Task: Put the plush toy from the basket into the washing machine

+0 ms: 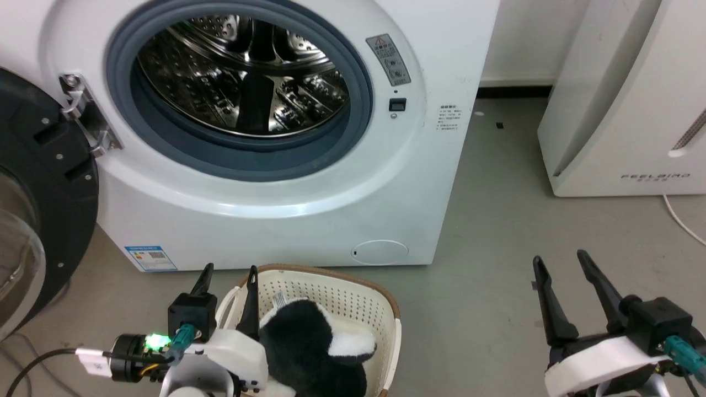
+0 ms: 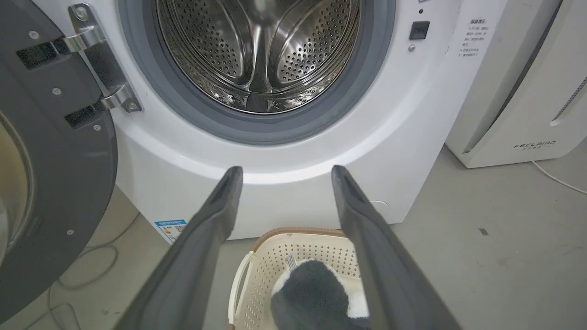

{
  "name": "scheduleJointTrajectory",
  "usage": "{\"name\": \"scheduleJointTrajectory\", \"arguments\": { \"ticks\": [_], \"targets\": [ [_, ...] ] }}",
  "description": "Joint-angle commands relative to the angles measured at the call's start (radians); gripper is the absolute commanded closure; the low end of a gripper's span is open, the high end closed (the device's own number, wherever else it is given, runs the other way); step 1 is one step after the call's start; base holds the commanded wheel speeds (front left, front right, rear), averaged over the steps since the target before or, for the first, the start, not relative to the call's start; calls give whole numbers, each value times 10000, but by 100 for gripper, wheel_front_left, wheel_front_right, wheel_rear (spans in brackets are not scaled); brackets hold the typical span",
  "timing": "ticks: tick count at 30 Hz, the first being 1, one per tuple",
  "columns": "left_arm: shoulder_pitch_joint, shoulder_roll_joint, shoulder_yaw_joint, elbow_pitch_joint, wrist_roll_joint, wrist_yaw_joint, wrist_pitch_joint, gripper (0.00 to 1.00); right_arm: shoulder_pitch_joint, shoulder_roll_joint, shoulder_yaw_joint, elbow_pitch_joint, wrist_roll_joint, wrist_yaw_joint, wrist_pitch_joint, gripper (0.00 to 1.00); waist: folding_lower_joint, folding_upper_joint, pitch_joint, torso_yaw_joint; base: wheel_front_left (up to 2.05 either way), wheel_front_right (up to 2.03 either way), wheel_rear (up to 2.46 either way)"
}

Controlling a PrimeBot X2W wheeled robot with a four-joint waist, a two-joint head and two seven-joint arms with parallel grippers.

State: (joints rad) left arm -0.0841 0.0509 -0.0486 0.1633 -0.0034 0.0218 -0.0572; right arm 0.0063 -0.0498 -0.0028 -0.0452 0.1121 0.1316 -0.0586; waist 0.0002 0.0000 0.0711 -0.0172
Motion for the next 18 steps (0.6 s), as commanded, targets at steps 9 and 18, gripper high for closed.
{"name": "scheduleJointTrajectory", "arguments": {
  "ticks": [9, 18],
  "targets": [
    [-1035, 130, -242, 1360, -19, -106, -270, 0, -549, -1, 79, -306, 494, -3, -265, 0, -2, 0, 725, -254, 0, 0, 0],
    [-2114, 208, -491, 3064, -37, -281, -424, 0, -893, -2, 248, -551, 818, -4, -453, 0, -2, 0, 1547, -542, 0, 0, 0]
  ]
}}
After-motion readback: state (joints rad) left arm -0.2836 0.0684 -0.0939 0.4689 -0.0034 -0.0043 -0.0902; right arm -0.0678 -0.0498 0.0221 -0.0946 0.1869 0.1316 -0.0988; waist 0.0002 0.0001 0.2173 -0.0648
